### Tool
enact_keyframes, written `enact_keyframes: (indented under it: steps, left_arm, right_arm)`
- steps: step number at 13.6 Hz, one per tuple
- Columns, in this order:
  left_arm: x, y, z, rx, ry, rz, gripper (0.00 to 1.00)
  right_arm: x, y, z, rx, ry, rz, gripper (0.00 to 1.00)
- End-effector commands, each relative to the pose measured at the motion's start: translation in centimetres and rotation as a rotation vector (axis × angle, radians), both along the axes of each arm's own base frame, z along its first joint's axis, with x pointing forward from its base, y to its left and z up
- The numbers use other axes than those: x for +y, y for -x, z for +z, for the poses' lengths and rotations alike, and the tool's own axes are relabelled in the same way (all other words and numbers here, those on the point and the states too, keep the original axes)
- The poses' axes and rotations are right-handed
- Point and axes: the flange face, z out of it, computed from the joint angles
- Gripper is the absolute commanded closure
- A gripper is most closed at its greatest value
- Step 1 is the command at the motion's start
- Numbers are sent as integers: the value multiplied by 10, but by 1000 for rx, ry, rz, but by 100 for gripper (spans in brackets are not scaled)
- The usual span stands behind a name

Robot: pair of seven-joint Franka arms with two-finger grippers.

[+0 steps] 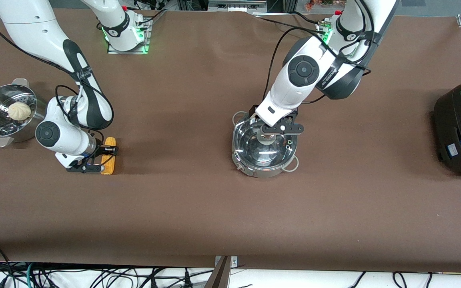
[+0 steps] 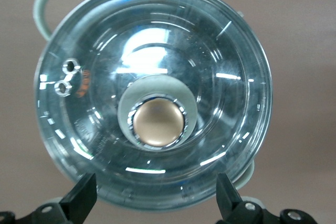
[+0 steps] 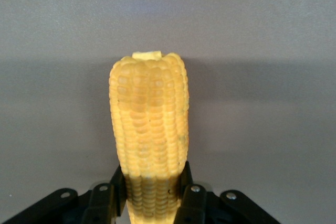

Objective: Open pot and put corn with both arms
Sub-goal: 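Grasp the corn with the right gripper while the left gripper reaches the lid knob, then grip the glass lid knob with the left gripper and hold the corn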

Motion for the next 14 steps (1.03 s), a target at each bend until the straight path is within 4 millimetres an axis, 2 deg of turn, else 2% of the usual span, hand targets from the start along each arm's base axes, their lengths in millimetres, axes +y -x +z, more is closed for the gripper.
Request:
enact_keyframes:
  steps: [1,5,10,14]
  left_arm:
    - [-11,-3,-9,-25,-8,-15,0]
    - [-9,-8,-22,-32,-24,-22,0]
    - [-6,-20,-16,-50,-14,-12,3]
    - [-3,-24,-20,-47,-16,-9,5]
  right_arm:
    - [1,8,6,0,-15,3,98]
    - [2,6,9,-6,-16,6,98]
    - [2,3,13,-17,-16,9,98]
    - [4,-8,34,-41,-19,13,98]
